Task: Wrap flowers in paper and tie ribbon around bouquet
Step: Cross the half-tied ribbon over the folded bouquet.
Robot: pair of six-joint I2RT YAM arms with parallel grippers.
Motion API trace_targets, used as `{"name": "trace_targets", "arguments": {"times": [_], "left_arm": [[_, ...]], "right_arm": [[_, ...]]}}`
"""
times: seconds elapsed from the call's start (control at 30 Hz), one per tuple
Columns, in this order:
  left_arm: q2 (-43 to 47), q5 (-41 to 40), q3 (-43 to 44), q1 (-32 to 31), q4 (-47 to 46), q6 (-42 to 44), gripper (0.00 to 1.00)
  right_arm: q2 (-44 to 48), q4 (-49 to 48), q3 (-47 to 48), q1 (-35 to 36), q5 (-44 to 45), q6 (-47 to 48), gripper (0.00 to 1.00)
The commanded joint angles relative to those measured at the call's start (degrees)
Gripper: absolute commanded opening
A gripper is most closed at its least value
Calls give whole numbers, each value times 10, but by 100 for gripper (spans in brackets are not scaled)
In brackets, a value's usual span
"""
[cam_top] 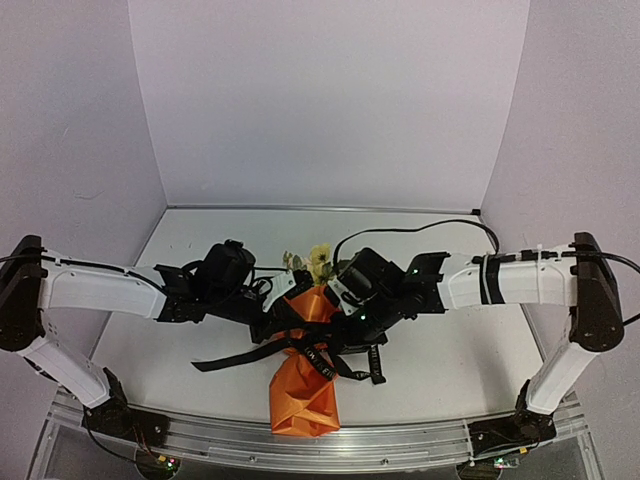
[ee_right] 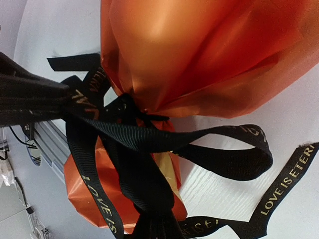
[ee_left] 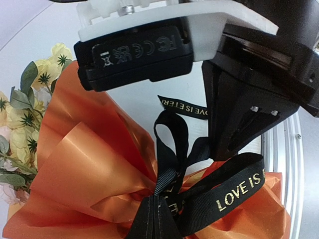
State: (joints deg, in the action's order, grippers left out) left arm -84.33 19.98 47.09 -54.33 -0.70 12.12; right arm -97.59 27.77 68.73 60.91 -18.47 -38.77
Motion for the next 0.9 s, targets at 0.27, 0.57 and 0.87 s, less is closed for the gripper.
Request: {"name": "trace_targets", "arguments": {"times": [0.27,0.57,0.87], "left_arm": [[39,25,-27,0,-52,-7,0],[54,57,-42,0,-62,-8,0],[28,61,-36,0,-42,-13,0]], "right_arm": [[-47,-77,18,-17,-20,-13,0],[-37,-135,-19,-17,48,4,0],[-26,-184,-59,-17,99,35,0]]}}
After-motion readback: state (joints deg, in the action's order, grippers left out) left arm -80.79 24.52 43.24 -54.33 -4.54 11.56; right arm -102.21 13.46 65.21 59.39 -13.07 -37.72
